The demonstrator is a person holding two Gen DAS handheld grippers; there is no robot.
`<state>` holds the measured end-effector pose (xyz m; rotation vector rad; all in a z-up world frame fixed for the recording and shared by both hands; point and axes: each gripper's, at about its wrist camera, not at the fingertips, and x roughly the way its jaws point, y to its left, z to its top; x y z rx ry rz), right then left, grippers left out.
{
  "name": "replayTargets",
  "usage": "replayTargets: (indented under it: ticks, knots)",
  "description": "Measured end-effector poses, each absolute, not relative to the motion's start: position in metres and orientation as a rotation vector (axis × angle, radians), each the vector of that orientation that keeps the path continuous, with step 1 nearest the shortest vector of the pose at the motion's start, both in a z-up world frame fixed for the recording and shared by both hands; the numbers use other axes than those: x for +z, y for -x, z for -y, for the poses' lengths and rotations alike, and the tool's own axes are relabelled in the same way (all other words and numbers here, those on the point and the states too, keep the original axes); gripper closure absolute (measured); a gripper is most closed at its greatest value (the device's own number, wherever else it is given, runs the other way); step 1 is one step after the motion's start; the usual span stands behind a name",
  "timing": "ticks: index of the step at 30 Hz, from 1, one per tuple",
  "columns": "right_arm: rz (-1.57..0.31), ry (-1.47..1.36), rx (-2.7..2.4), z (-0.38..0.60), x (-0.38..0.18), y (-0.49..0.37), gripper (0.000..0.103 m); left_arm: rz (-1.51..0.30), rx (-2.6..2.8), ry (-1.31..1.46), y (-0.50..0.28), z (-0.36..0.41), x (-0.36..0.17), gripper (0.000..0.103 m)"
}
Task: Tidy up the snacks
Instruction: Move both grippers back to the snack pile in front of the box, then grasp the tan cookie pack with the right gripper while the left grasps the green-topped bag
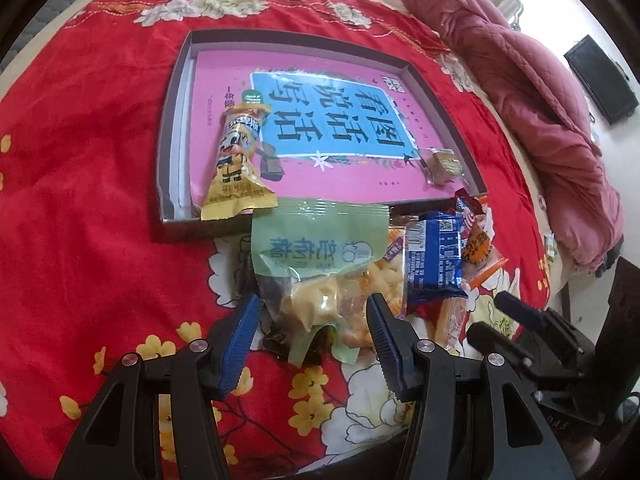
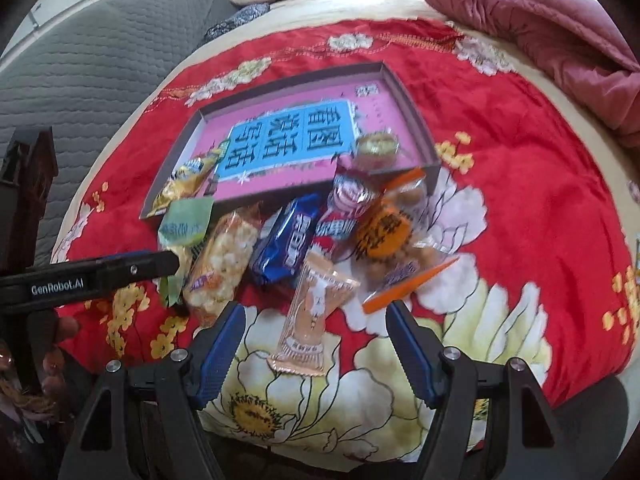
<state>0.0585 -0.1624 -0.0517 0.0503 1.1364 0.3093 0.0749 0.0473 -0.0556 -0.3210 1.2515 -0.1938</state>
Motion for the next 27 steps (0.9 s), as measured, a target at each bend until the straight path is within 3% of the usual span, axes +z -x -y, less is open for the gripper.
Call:
replayTargets:
  ticks: [8, 16, 19, 27]
  knots:
    - [-1.184, -0.105, 0.309, 0.161, -0.071, -0.063, 0.031, -1.273, -0.205, 0.358, -0.075, -0.050, -0.066, 0.044]
    - [-1.185, -0.089, 0.358, 0.155, -0.077, -0.063, 0.071, -1.276, -0.214, 0.393, -0.077, -0.053, -0.071, 0.044]
    - [-1.183, -0.091, 0.372, 0.154, -0.078, -0.064, 0.077, -1.275, -0.222, 0.414, -0.078, -0.055, -0.072, 0.044]
    - [-1.179, -0.136, 0.389, 0.161, -0.078, -0.066, 0.082, -1.269, -0.245, 0.454, -0.078, -0.057, -0.074, 0.066]
